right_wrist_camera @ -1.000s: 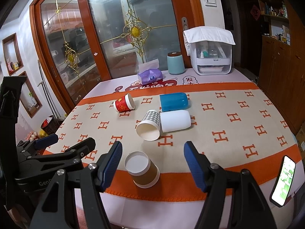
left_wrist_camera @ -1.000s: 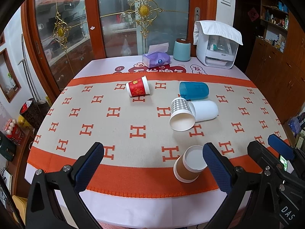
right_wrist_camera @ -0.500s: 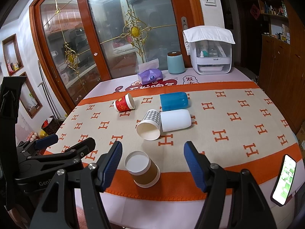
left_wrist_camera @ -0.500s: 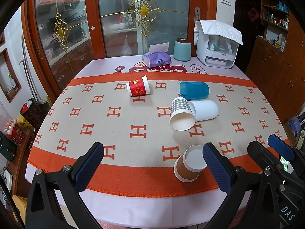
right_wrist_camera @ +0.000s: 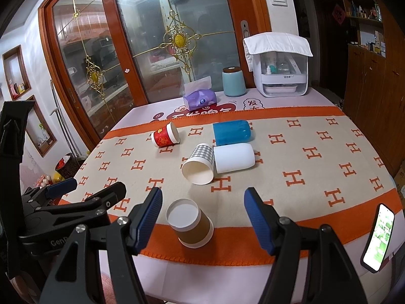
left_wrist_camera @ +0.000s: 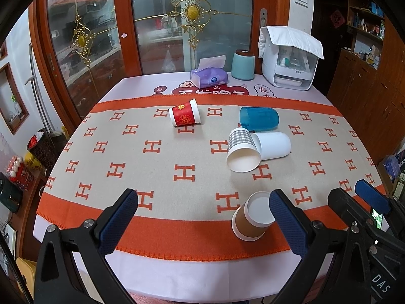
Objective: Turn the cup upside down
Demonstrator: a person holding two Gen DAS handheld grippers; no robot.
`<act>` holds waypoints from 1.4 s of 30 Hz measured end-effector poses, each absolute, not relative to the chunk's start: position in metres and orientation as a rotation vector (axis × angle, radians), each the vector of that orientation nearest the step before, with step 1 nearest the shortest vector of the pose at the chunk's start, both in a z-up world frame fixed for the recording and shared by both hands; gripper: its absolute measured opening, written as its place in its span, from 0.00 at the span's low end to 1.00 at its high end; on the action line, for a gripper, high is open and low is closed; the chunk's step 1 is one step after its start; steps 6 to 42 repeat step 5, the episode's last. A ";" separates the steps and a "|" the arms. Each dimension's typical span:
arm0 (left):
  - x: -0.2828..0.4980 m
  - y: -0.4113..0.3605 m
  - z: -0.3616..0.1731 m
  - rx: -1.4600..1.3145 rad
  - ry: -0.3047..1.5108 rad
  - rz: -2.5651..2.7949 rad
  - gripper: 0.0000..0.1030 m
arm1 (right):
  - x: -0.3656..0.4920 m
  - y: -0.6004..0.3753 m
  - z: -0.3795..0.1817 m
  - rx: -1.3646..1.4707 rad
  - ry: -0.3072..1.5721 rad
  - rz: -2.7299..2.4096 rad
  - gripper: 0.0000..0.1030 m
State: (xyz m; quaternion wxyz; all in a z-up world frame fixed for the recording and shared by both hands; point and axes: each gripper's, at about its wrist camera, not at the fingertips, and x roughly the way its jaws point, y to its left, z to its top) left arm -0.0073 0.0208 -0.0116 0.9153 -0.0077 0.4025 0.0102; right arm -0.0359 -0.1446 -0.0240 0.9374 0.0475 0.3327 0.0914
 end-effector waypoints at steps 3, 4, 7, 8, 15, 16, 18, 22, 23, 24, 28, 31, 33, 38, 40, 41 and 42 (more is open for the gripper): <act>-0.009 0.022 -0.012 -0.018 0.829 0.022 0.99 | -0.036 -0.145 -0.024 0.097 0.679 0.186 0.66; -0.009 0.022 -0.012 -0.018 0.830 0.022 0.99 | -0.036 -0.145 -0.024 0.098 0.679 0.186 0.66; -0.008 0.022 -0.012 -0.018 0.830 0.022 0.99 | -0.036 -0.145 -0.024 0.098 0.679 0.187 0.66; -0.008 0.022 -0.012 -0.018 0.830 0.022 0.99 | -0.036 -0.145 -0.024 0.098 0.679 0.187 0.66; -0.008 0.022 -0.012 -0.018 0.830 0.022 0.99 | -0.036 -0.145 -0.024 0.098 0.679 0.187 0.66; -0.008 0.022 -0.012 -0.018 0.830 0.022 0.99 | -0.036 -0.145 -0.024 0.098 0.679 0.187 0.66; -0.008 0.022 -0.012 -0.018 0.830 0.022 0.99 | -0.036 -0.145 -0.024 0.098 0.679 0.187 0.66; -0.008 0.022 -0.012 -0.018 0.830 0.022 0.99 | -0.036 -0.145 -0.024 0.098 0.679 0.187 0.66; -0.008 0.022 -0.012 -0.018 0.830 0.022 0.99 | -0.036 -0.145 -0.024 0.098 0.679 0.187 0.66; -0.008 0.022 -0.012 -0.018 0.830 0.022 0.99 | -0.036 -0.145 -0.024 0.098 0.679 0.187 0.66; -0.008 0.022 -0.012 -0.018 0.830 0.022 0.99 | -0.036 -0.145 -0.024 0.098 0.679 0.187 0.66; -0.008 0.022 -0.012 -0.018 0.830 0.022 0.99 | -0.036 -0.145 -0.024 0.098 0.679 0.187 0.66; -0.008 0.022 -0.012 -0.018 0.830 0.022 0.99 | -0.036 -0.145 -0.024 0.098 0.679 0.187 0.66; -0.008 0.022 -0.012 -0.018 0.830 0.022 0.99 | -0.036 -0.145 -0.024 0.098 0.679 0.187 0.66; -0.008 0.022 -0.012 -0.018 0.830 0.022 0.99 | -0.036 -0.145 -0.024 0.098 0.679 0.187 0.66; -0.008 0.022 -0.012 -0.018 0.830 0.022 0.99 | -0.036 -0.145 -0.024 0.098 0.679 0.187 0.66; -0.008 0.022 -0.012 -0.018 0.830 0.022 0.99 | -0.036 -0.145 -0.024 0.098 0.679 0.187 0.66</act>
